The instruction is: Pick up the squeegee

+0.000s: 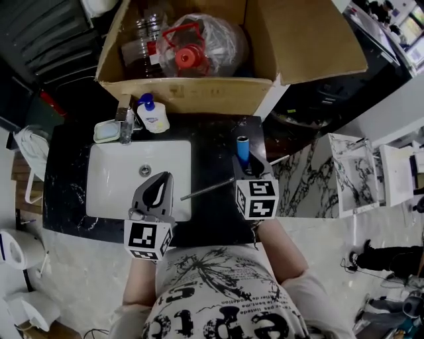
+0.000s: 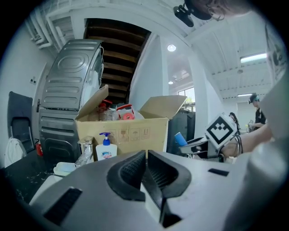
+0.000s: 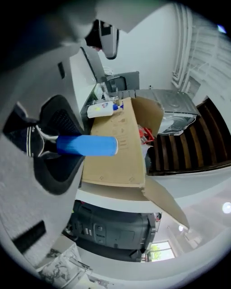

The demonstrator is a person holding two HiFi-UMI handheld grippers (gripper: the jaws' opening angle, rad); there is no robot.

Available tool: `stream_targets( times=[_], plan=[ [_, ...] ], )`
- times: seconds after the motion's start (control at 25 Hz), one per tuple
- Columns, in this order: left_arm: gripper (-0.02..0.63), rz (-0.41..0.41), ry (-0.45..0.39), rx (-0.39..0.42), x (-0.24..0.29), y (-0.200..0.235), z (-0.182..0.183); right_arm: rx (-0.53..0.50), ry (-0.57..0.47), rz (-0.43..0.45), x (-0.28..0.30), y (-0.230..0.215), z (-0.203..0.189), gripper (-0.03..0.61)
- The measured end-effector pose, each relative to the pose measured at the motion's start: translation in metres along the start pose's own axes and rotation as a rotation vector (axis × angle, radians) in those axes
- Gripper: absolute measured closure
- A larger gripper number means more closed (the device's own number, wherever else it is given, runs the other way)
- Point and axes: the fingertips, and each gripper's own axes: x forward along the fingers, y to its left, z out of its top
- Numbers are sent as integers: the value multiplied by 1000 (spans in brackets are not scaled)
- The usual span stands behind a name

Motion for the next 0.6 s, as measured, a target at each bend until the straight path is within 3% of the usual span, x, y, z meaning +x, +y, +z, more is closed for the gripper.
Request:
stream_targets(
  times=[0.32,0.6],
  plan=[
    [596,28,-70,31,-8,0,28,-69,-275,-24,-46,-5,69,454],
    [595,48,-104,51,-10,3,44,-83,-365,-10,-63,-5,93,454]
  ],
)
